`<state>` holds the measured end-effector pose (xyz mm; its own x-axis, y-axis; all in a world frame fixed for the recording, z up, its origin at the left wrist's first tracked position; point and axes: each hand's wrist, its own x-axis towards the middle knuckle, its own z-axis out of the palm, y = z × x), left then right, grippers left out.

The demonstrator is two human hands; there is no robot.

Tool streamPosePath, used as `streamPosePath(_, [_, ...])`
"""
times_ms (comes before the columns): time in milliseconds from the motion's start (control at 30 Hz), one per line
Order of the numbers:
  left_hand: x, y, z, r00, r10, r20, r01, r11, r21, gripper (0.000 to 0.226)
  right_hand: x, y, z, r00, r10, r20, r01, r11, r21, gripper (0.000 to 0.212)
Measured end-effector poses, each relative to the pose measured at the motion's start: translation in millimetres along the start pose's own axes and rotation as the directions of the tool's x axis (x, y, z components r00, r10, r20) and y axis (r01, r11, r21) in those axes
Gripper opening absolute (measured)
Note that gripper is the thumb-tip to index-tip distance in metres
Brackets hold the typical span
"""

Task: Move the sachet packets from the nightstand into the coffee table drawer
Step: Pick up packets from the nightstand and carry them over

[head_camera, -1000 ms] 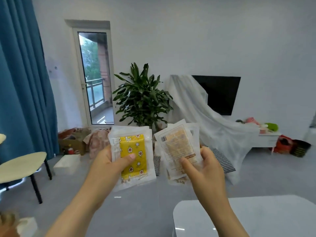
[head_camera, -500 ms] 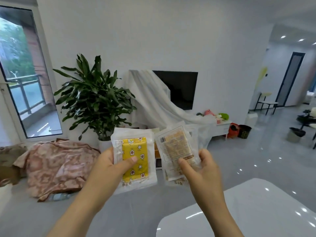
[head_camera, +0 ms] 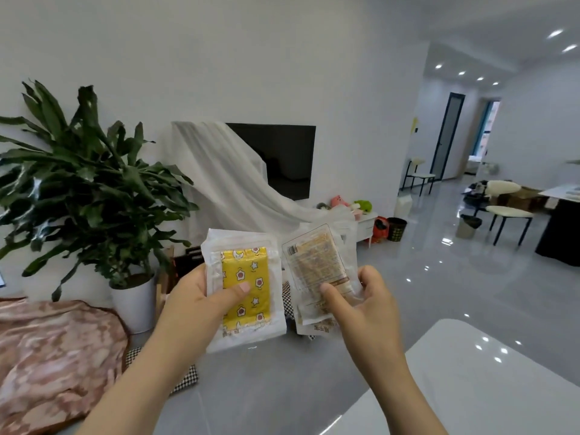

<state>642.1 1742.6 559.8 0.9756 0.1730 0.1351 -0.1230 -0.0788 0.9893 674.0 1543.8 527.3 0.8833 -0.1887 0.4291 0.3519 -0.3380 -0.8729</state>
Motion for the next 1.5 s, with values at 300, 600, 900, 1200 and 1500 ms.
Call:
streamPosePath(300, [143, -13, -49, 0.97, -0.003, 0.241, -0.002, 1.0, 0.022, 0.02, 52, 2, 81, 0.967, 0.121, -0.224, -0.136, 0.989, -0.053, 0.021])
streamPosePath(600, [258, -27, -1, 0.874, 0.048, 0.484, -0.026, 0.998, -0.053, 0.019, 123, 23, 96, 0.891, 0.095, -0.444, -0.179, 0.972, -0.152, 0.023])
streamPosePath(900, [376, -30, 71, 0.775, 0.122, 0.62, -0.087, 0.992, -0.087, 0.017, 218, 62, 94, 0.809, 0.07, -0.584, -0.218, 0.958, -0.187, 0.019])
streamPosePath(1200, [489, -41, 133, 0.622, 0.192, 0.759, -0.077, 0.98, -0.185, 0.019, 302, 99, 108, 0.709, 0.052, -0.704, -0.302, 0.923, -0.237, 0.015])
streamPosePath(1500, [595, -51, 195, 0.356, 0.197, 0.914, -0.062, 0.98, -0.187, 0.018, 368, 129, 141, 0.499, 0.019, -0.866, -0.405, 0.889, -0.214, 0.014])
